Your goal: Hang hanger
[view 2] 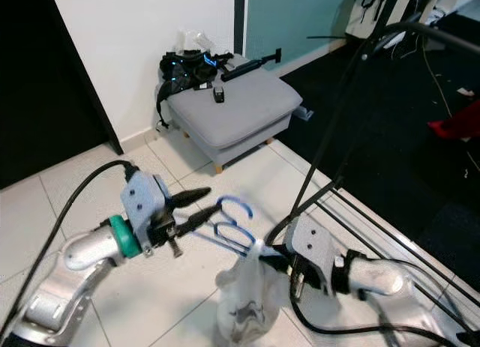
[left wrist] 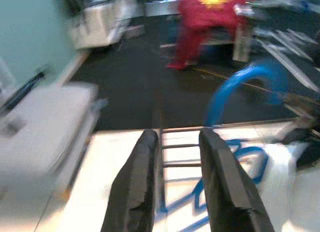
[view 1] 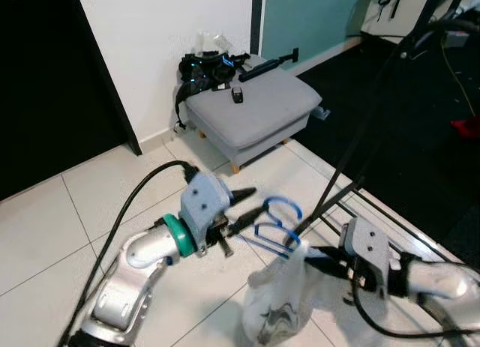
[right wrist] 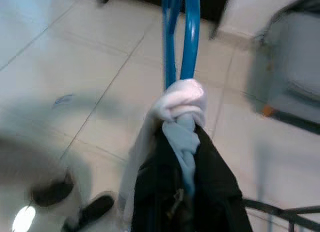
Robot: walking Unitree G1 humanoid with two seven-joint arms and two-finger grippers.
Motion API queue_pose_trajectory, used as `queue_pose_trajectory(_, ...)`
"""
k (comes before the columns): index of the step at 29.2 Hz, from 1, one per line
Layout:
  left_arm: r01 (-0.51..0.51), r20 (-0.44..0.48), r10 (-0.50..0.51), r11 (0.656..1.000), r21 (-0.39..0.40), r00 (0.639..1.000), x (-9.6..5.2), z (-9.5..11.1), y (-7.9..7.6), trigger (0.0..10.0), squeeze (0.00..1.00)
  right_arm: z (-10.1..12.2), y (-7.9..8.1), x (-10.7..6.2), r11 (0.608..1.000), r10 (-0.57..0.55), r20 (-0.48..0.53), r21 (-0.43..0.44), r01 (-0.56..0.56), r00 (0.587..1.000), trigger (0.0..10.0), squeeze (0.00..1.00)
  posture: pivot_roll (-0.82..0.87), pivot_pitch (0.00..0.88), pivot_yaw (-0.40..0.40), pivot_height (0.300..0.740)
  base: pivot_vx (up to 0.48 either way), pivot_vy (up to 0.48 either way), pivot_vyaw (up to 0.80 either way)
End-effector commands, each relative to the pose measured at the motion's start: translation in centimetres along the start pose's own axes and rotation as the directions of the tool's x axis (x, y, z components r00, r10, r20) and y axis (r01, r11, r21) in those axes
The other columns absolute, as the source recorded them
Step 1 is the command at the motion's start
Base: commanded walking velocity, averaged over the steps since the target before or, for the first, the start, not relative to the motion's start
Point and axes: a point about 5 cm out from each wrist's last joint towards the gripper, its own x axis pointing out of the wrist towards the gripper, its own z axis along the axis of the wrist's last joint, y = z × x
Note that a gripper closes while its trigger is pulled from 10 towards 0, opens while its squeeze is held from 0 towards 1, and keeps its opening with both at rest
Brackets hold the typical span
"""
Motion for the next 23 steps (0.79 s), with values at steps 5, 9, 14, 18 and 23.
queue_pose_trajectory(5, -0.179, -0.192, 0.146, 0.969, -0.171, 0.971, -2.7, -3.6, 0.4, 10.0, 0.00, 3.0, -1.3, 0.9, 0.974, -0.222, 0.182, -0.011, 0.228, 0.958, 0.0, 0.00, -0.19, 0.220, 0.134, 0.740, 0.000, 0.000, 0.00)
queue_pose_trajectory(9, -0.240, -0.223, 0.197, 0.952, -0.189, 0.955, -3.2, -3.7, 1.2, 10.0, 0.00, 3.4, -1.5, 0.9, 0.962, -0.266, 0.204, -0.015, 0.274, 0.942, 0.0, 0.00, -0.19, 0.220, 0.134, 0.740, 0.000, 0.000, 0.00)
queue_pose_trajectory(14, -0.094, -0.228, 0.072, 0.992, -0.087, 0.971, -3.5, -3.8, 0.3, 10.0, 0.00, 5.1, -0.1, 1.1, 0.987, -0.146, 0.250, -0.023, 0.156, 0.957, 0.0, 0.00, -0.18, 0.218, 0.129, 0.740, 0.000, 0.000, 0.00)
queue_pose_trajectory(18, -0.081, -0.280, 0.053, 0.993, -0.087, 0.958, -3.3, -4.9, 0.0, 10.0, 0.00, 6.8, -0.8, 1.3, 0.980, -0.169, 0.298, -0.052, 0.192, 0.939, 0.0, 0.00, -0.18, 0.214, 0.123, 0.740, 0.000, 0.000, 0.00)
queue_pose_trajectory(23, -0.129, -0.332, 0.059, 0.973, -0.193, 0.941, -1.8, -5.9, -1.1, 10.0, 0.00, 8.3, -0.8, 1.4, 0.968, -0.222, 0.367, -0.028, 0.249, 0.903, 0.0, 0.00, -0.18, 0.210, 0.117, 0.740, 0.000, 0.000, 0.00)
